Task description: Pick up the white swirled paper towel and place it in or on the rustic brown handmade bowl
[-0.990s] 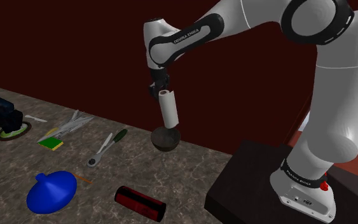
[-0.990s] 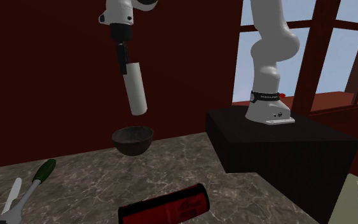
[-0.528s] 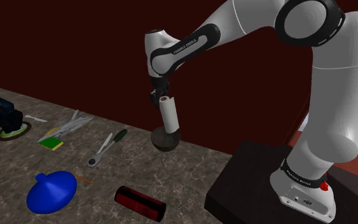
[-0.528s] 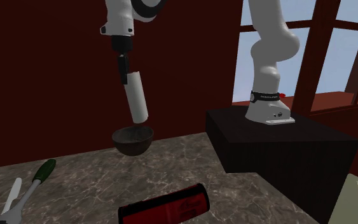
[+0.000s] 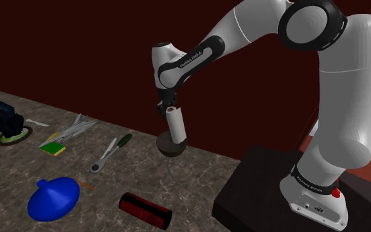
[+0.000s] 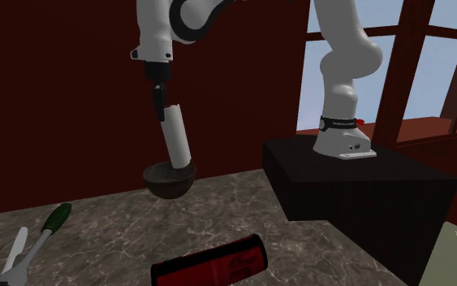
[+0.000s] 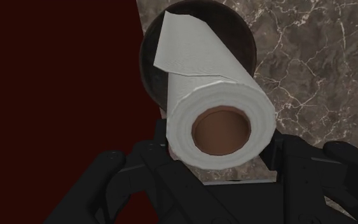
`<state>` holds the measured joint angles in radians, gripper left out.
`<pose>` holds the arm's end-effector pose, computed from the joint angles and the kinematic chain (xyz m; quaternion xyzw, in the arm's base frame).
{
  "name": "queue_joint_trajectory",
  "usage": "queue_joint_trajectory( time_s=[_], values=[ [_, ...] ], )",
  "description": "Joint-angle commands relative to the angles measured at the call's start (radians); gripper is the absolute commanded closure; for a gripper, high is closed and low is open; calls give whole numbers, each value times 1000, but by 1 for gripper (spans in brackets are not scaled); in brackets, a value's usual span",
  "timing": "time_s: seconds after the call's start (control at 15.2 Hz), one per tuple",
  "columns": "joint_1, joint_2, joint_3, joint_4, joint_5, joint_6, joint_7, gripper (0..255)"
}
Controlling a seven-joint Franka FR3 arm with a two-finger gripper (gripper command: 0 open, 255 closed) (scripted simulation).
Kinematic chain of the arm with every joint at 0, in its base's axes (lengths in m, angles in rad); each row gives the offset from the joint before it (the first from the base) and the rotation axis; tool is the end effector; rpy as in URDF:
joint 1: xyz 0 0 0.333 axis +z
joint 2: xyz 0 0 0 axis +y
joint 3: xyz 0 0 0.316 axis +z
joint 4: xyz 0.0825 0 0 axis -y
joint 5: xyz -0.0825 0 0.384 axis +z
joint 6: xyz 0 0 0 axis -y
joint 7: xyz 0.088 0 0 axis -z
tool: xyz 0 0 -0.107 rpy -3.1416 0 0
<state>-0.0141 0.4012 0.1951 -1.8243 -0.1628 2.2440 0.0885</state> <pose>0.6363 0.1026 0.3223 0.9957 0.0879 0.0177 0.0244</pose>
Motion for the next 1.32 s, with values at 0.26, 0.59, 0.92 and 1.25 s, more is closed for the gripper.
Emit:
queue_joint_trajectory(
  time_s=[0.26,0.59,0.92,1.25],
  values=[
    [2,12,-1,-2,-4,14,4,255],
    [2,12,-1,-2,-4,14,4,0],
    [1,-7,2,6,2,-12,0,0],
    [-1,-54,9,35,18,-87,-10,0]
  ],
)
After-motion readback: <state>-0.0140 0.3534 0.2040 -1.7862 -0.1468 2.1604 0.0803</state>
